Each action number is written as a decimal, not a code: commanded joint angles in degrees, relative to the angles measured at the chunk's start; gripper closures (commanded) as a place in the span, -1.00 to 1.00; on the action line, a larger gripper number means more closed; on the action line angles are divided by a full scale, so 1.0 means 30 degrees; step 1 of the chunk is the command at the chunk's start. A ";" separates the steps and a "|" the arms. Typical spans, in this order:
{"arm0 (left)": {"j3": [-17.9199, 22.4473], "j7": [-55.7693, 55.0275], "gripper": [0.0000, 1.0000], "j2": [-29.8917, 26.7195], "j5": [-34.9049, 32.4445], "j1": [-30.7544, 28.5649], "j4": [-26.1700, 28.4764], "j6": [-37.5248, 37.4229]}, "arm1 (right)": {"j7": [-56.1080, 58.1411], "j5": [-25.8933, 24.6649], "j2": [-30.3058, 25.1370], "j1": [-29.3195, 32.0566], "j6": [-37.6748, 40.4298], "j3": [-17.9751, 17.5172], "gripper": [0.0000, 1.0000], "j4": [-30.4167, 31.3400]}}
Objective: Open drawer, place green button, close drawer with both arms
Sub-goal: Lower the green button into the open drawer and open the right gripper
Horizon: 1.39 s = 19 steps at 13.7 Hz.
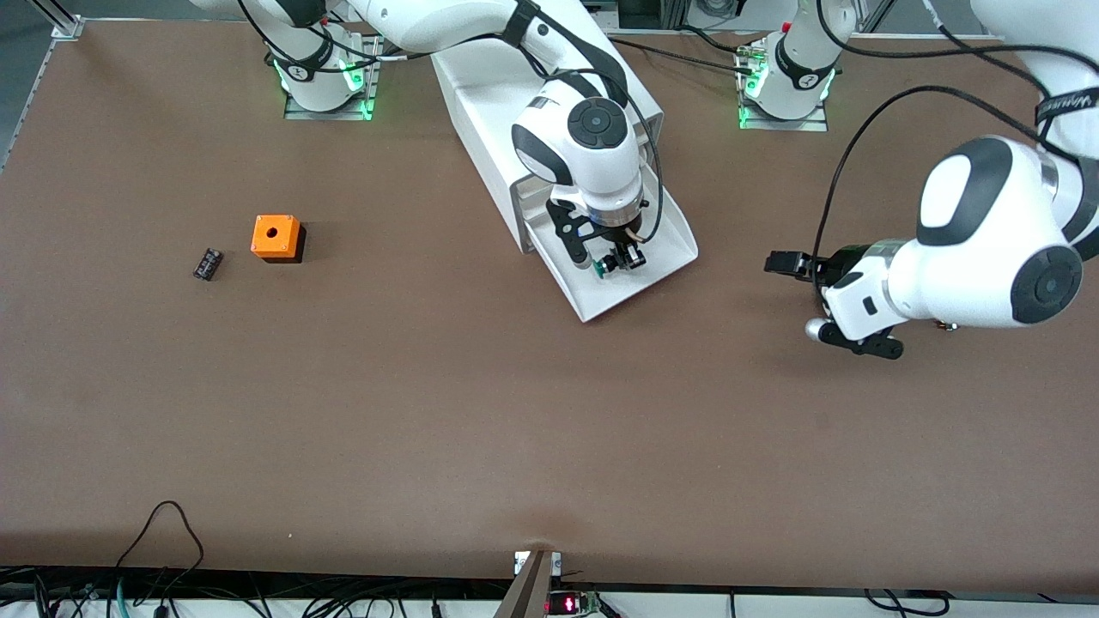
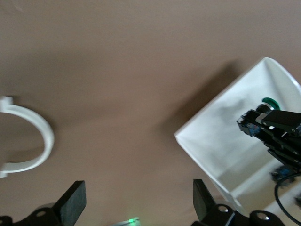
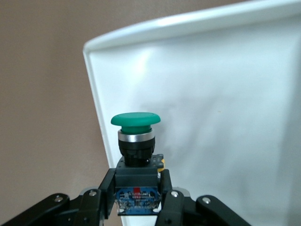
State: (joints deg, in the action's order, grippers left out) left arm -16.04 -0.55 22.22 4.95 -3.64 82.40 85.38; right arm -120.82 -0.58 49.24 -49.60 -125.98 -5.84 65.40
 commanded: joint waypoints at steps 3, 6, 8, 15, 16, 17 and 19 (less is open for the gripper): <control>0.0103 -0.0260 -1.00 -0.0260 -0.4170 0.1242 -0.1304 -0.0569 | -0.1562 -0.0451 0.1164 -0.0840 -0.1189 0.0774 1.00 -0.0561; 0.0133 -0.0432 -1.00 -0.0113 -0.4169 0.1243 -0.1334 -0.0509 | -0.1533 -0.0713 0.1135 -0.0840 -0.1189 0.0804 -0.95 -0.0590; 0.0133 -0.0492 -1.00 -0.0083 -0.4169 0.1272 -0.1333 -0.0509 | -0.1328 -0.1008 0.0959 -0.0781 -0.0957 0.0978 -1.00 -0.0823; 0.0046 -0.3205 -1.00 0.0238 -0.3848 0.1476 -0.1304 -0.0510 | 0.4256 -0.0922 -0.1118 0.0736 0.2646 0.1801 -1.00 -0.2084; 0.0045 -0.5102 -1.00 0.0413 -0.3876 0.1912 -0.1275 -0.0480 | 0.5486 -0.0862 -0.1412 0.1496 0.3113 0.1684 -1.00 -0.2084; 0.0045 -0.7151 -1.00 0.0473 -0.3906 0.2351 -0.1159 0.0042 | 0.7296 -0.0687 -0.1734 0.2113 0.3552 0.1683 -1.00 -0.2084; 0.0016 -0.9943 -1.00 0.0795 -0.3877 0.2676 -0.0168 0.1826 | 1.2153 0.0333 -0.2874 0.3575 0.4751 0.1741 -1.00 -0.2026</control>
State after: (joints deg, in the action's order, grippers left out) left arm -15.99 -22.83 23.62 -6.15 3.03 79.97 87.30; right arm -95.60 -2.24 43.79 -42.88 -115.04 0.21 58.55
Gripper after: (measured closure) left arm 0.000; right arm 0.000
